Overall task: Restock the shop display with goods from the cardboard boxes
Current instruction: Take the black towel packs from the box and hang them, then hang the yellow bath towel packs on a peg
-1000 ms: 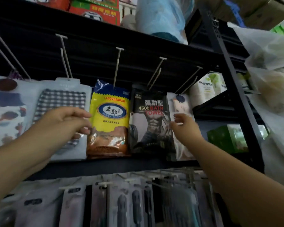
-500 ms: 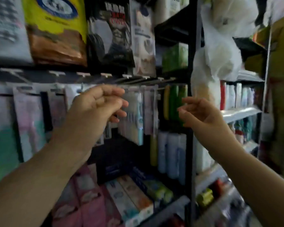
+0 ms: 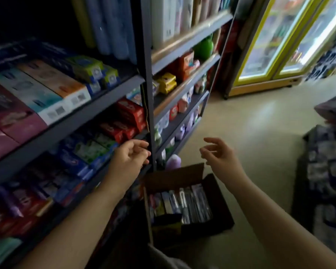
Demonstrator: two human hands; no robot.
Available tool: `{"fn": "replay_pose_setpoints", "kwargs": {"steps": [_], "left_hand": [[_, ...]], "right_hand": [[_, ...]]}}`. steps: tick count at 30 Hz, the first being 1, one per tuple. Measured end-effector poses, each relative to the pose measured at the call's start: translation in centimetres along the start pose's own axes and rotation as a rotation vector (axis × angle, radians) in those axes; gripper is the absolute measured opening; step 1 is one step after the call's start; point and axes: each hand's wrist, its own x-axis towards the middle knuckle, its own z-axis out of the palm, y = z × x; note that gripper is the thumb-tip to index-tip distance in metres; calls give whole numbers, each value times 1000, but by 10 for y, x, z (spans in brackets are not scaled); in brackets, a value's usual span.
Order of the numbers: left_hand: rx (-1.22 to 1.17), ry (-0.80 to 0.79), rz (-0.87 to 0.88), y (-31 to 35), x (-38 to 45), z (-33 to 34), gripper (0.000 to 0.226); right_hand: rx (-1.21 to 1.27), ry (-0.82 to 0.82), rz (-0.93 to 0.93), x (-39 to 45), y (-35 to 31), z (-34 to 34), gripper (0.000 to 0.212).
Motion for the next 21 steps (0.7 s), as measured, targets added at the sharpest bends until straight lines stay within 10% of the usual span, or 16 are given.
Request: {"fn": "replay_pose_setpoints", "kwargs": {"steps": [21], "left_hand": [[204, -245, -695, -328, 14, 111, 16]], "right_hand": [[-522, -473, 841, -43, 383, 105, 60]]}}
